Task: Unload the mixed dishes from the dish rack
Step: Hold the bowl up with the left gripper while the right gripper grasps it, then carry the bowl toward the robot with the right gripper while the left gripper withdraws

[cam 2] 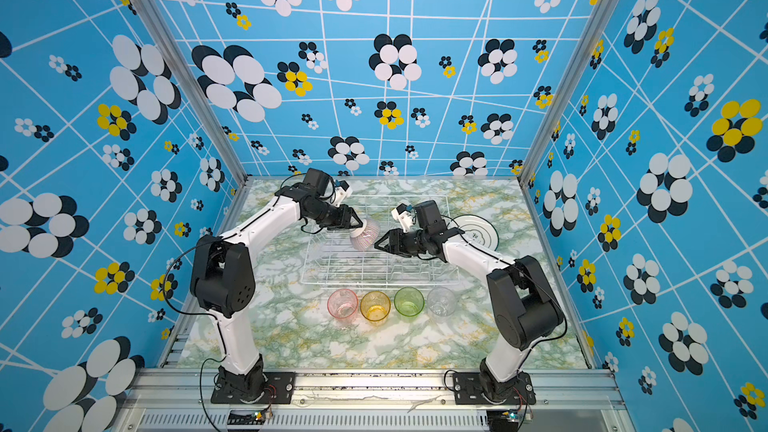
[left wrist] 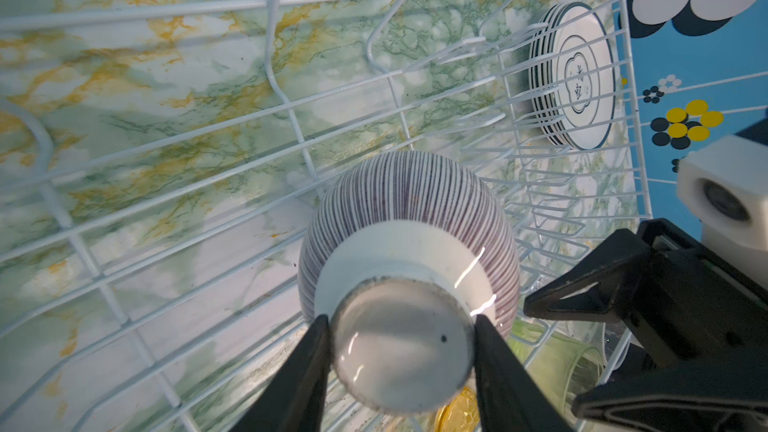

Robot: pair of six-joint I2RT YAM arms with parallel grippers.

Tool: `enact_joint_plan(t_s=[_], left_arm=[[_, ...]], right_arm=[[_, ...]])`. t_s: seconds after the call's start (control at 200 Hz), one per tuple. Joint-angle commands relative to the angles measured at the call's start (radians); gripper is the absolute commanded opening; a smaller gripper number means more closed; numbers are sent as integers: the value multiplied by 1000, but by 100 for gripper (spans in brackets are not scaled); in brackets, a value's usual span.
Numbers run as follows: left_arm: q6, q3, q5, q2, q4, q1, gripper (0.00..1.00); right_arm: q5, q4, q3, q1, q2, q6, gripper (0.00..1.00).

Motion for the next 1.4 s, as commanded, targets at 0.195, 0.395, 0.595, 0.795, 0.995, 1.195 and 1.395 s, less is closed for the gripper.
enact_joint_plan(t_s=[0.195,0.395,0.595,0.795,0.995,1.195,1.395], left_arm=[[-60,-48,176,-69,132,21,27],[-108,-74,247,-75,206,26,27],[-171,-104,326,-75,301,25,27],[-220,-130,377,-104,369,23,27],[-254,-152,407,-120,418,21,26],[-263,-155,418,-123,426,8,26],[-270,-155,427,-121,433,2,26]], right_arm=[[-50,181,5,6,28,87,51],[-72,331,-18,6,26,164,49],[-71,411,-37,6,20,202,48],[-60,535,-57,6,21,265,44],[-43,621,-63,3,36,311,35],[-37,665,-66,-2,43,336,20],[-37,676,-67,-5,38,336,0]])
